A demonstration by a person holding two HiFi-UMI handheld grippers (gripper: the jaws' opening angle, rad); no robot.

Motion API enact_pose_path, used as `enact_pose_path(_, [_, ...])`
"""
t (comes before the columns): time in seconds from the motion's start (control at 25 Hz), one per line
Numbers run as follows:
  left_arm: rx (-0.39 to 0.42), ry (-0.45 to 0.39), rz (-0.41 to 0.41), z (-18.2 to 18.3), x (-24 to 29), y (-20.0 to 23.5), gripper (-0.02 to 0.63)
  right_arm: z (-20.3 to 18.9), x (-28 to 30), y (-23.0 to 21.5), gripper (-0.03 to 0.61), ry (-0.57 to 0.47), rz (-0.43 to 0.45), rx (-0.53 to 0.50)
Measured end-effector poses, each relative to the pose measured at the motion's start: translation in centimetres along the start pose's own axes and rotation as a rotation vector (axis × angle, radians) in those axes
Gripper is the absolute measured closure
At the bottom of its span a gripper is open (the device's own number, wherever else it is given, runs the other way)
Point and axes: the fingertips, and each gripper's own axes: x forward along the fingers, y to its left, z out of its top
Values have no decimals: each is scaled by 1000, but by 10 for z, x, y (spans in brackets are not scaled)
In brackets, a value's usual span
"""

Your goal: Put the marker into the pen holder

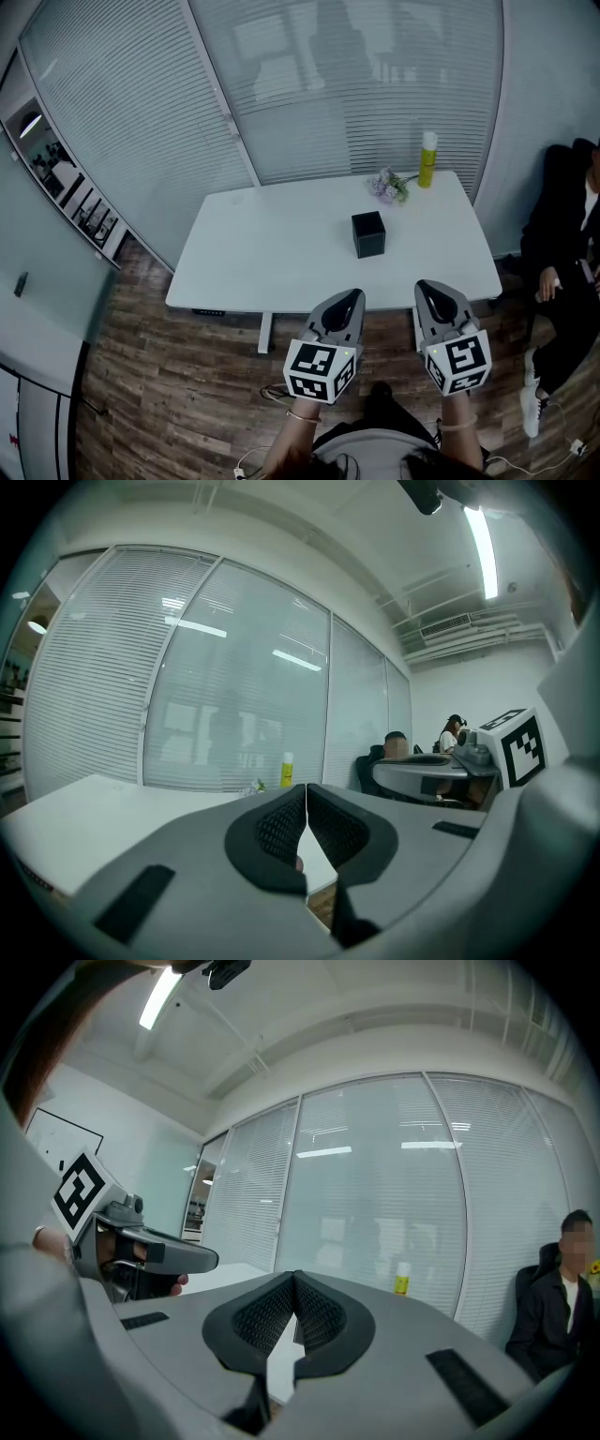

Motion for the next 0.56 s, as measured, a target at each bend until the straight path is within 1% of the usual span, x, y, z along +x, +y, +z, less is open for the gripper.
enact_pose_path(0.56, [2, 0, 0, 2, 1, -4, 592, 2, -2, -2, 551, -12, 7, -9])
